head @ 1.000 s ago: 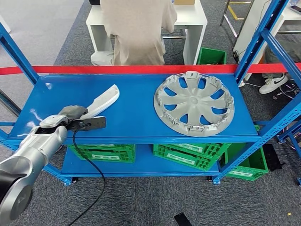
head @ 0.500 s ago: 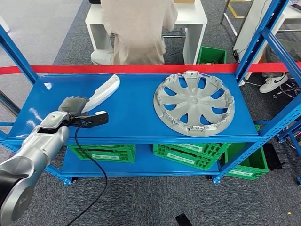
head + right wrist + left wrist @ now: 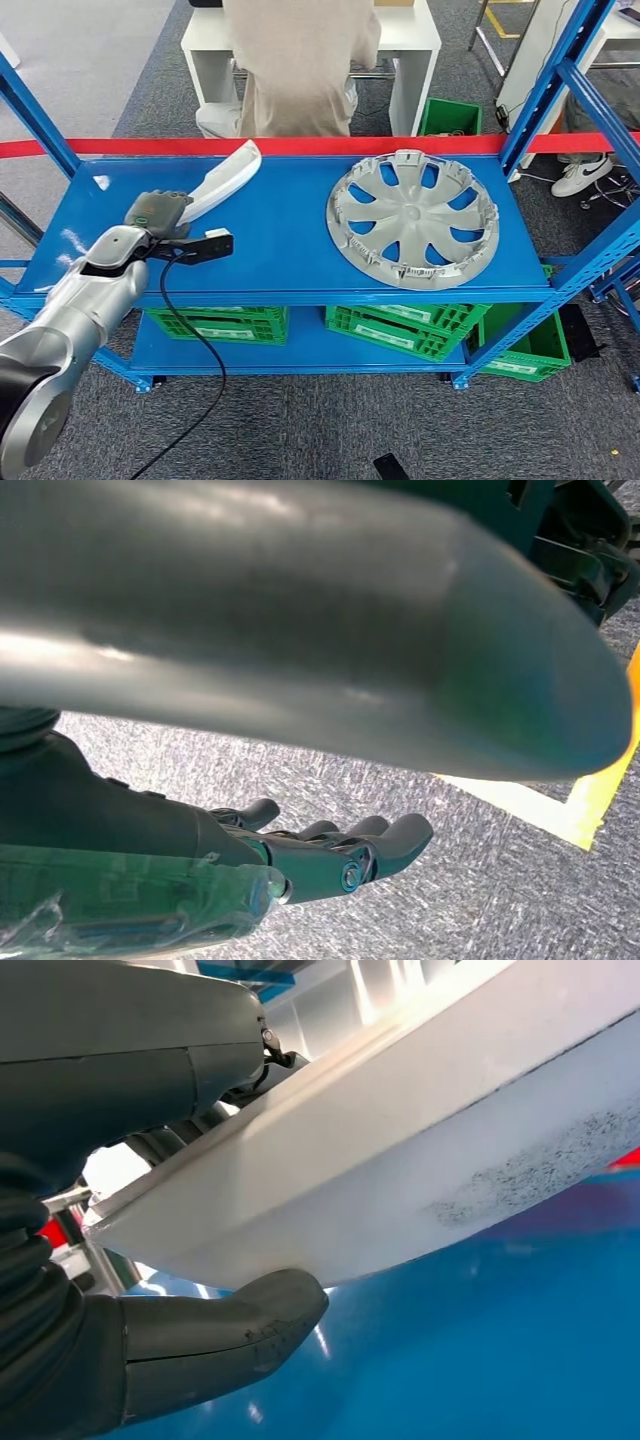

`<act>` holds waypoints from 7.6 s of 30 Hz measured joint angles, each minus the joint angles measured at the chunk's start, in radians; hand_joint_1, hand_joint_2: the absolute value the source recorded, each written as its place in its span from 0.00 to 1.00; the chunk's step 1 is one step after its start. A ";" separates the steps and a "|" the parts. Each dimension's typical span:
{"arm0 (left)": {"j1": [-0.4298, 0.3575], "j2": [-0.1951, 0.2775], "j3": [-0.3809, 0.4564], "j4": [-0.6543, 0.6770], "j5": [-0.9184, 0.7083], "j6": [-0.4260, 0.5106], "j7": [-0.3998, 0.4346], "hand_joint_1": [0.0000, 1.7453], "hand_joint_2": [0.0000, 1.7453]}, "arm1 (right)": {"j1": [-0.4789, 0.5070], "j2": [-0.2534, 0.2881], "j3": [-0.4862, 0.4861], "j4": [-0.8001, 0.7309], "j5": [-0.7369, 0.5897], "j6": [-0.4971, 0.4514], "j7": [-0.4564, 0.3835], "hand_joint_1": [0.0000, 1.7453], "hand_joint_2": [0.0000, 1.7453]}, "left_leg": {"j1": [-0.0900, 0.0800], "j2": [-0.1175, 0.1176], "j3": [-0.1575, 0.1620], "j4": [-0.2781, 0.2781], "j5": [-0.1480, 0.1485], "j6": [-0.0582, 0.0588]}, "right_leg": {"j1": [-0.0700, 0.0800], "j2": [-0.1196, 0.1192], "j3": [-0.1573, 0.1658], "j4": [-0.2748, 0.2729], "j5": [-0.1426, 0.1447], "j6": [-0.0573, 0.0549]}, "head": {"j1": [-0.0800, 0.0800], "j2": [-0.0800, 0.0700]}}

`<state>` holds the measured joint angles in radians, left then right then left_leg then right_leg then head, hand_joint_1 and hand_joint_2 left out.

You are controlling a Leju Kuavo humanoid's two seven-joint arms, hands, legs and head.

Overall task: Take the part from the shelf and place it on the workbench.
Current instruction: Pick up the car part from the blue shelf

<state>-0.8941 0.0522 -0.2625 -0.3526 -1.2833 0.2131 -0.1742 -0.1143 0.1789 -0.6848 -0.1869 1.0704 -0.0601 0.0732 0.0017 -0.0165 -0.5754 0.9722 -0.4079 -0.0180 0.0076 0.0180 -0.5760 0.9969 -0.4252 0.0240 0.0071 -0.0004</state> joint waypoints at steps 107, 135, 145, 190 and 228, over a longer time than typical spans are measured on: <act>-0.020 0.035 0.003 0.041 0.025 -0.422 0.057 0.00 1.00 | -0.011 0.000 -0.005 0.000 0.019 0.019 -0.002 0.00 0.00 | 0.000 0.000 -0.001 0.000 0.000 0.000 | 0.000 0.000 0.000 0.000 0.000 0.000 | 0.000 0.000; -0.023 0.035 0.003 0.041 0.027 -0.410 0.057 0.00 1.00 | -0.010 0.000 -0.005 0.000 0.019 0.018 -0.003 0.00 0.00 | 0.000 0.000 0.000 0.000 0.000 0.000 | 0.000 0.000 0.000 0.000 0.000 0.000 | 0.000 0.000; -0.020 0.034 0.002 0.042 0.017 -0.406 0.048 0.09 1.00 | -0.010 0.000 -0.005 0.000 0.021 0.018 -0.003 0.00 0.00 | 0.000 0.000 0.000 0.000 0.000 0.000 | 0.000 0.000 0.000 0.000 0.000 0.000 | 0.000 0.000; 0.032 0.038 -0.049 0.059 -0.108 -0.330 0.222 1.00 1.00 | -0.009 0.000 -0.006 0.000 0.043 0.016 0.009 0.00 0.00 | 0.000 0.000 0.004 0.000 0.000 0.000 | 0.000 0.000 0.006 0.000 0.000 0.000 | 0.000 0.000; 0.036 0.038 -0.049 0.060 -0.137 -0.275 0.208 0.00 1.00 | -0.010 0.000 -0.006 0.000 0.048 0.015 0.009 0.00 0.00 | 0.000 0.000 0.004 0.000 0.000 0.000 | 0.000 0.000 0.005 0.000 0.000 0.000 | 0.000 0.000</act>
<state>-0.8576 0.0901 -0.3117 -0.2930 -1.4205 -0.0617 0.0337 -0.1242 0.1793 -0.6909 -0.1869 1.1185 -0.0446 0.0823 0.0016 -0.0169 -0.5711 0.9722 -0.4075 -0.0181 0.0076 0.0177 -0.5709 0.9969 -0.4250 0.0240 0.0070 -0.0004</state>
